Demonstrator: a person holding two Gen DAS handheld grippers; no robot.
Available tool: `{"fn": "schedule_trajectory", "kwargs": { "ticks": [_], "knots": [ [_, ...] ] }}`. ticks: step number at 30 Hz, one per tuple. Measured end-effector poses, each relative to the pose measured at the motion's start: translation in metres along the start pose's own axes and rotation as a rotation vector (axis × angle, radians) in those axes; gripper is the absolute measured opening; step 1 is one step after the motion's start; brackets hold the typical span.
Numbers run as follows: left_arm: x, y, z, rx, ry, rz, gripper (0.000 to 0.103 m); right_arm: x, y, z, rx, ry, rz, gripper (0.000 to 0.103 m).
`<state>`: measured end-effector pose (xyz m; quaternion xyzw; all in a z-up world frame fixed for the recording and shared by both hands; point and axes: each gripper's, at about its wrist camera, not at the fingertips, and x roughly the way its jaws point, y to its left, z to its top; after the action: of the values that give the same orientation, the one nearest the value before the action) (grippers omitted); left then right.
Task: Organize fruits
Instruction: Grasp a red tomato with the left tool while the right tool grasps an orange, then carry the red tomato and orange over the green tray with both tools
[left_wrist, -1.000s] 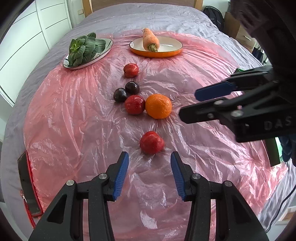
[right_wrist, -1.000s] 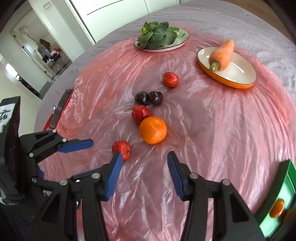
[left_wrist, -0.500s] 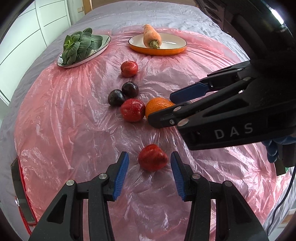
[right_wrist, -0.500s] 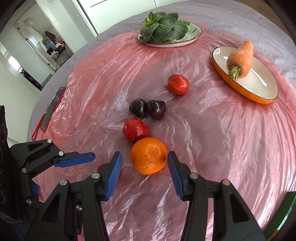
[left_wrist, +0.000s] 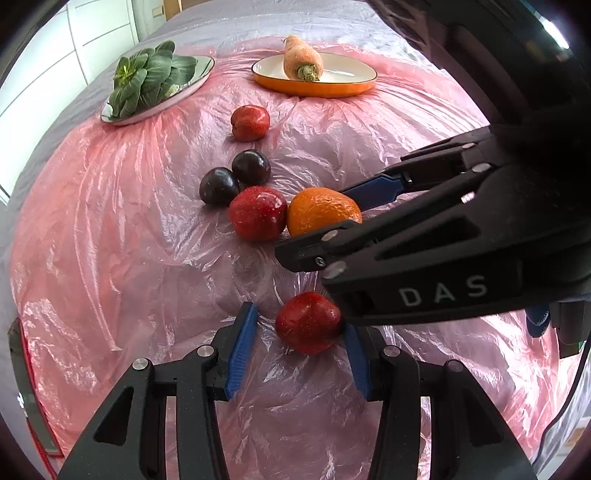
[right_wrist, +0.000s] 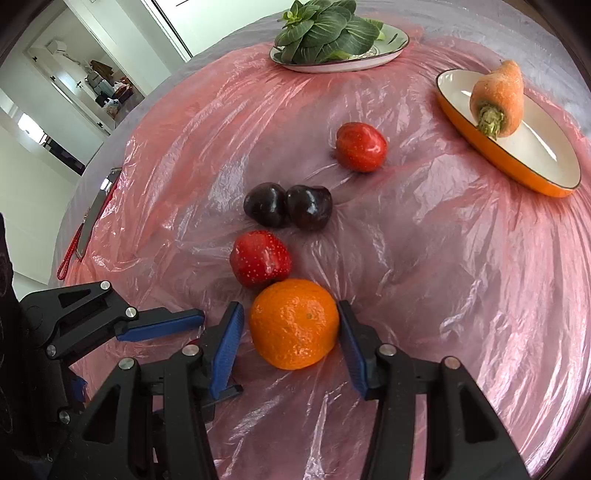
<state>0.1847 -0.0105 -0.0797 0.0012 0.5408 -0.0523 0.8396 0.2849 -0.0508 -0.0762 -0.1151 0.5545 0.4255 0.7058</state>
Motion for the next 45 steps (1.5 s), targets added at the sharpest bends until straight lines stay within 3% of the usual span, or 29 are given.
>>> {"fn": "schedule_trajectory", "kwargs": {
  "ticks": [4, 9, 14, 30, 45],
  "knots": [
    [0.003, 0.009, 0.002, -0.041, 0.02, -0.048, 0.037, 0.003, 0.003, 0.0, -0.044, 0.018, -0.019, 0.083],
    [0.007, 0.012, 0.004, -0.038, 0.037, -0.072, 0.032, 0.006, 0.006, -0.001, -0.085, 0.022, -0.043, 0.071],
    [0.009, 0.016, 0.009, -0.067, 0.063, -0.094, 0.031, 0.004, 0.006, 0.0, -0.091, 0.014, -0.031, 0.07],
    [-0.016, 0.012, 0.007, -0.07, 0.035, -0.088, 0.03, -0.04, 0.004, -0.009, -0.023, -0.071, 0.011, 0.07],
    [-0.042, 0.005, 0.001, -0.062, 0.025, -0.069, 0.03, -0.079, 0.003, -0.062, 0.112, -0.123, 0.012, 0.07]
  ]
}}
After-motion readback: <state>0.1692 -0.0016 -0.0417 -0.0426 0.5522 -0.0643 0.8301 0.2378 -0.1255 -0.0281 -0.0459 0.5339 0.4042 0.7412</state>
